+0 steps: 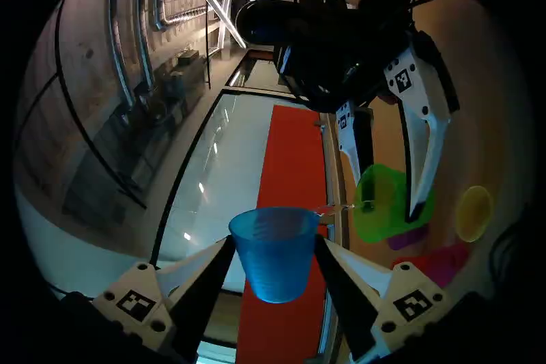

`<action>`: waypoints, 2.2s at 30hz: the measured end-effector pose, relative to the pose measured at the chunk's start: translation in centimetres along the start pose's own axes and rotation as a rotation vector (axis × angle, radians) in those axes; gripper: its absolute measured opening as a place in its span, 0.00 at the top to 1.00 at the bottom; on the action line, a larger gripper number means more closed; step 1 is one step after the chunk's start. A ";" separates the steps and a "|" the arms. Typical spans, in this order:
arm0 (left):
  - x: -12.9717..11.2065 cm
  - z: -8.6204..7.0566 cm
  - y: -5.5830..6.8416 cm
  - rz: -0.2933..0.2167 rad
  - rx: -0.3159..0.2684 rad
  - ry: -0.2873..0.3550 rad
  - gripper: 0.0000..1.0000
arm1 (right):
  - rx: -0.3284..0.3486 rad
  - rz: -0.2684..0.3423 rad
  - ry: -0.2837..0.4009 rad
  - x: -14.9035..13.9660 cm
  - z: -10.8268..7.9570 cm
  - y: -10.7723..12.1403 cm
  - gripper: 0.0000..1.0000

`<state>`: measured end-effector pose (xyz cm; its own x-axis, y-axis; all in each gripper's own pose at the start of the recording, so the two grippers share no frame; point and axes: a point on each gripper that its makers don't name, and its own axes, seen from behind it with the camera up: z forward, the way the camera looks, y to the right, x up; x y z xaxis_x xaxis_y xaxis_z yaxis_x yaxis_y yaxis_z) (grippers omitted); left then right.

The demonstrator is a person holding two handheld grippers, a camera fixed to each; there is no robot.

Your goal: Pour water

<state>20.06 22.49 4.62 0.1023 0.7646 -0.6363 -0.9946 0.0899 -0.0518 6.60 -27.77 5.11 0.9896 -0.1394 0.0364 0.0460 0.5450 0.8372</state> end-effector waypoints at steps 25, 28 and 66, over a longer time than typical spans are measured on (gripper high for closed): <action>0.4 -0.4 -0.9 0.099 0.009 -0.008 0.16 | -0.004 -0.003 0.005 0.4 0.0 0.1 0.10; 0.6 -0.4 -0.7 0.111 0.008 -0.008 0.16 | -0.004 -0.004 0.006 0.5 0.0 0.0 0.10; 1.1 -0.1 -0.7 0.176 0.027 -0.004 0.16 | -0.015 -0.011 0.017 0.8 0.0 0.4 0.10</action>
<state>20.89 23.25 3.85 -0.0728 0.7726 -0.6307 -0.9964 -0.0283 0.0803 7.37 -27.64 5.47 0.9911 -0.1316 0.0182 0.0587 0.5563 0.8289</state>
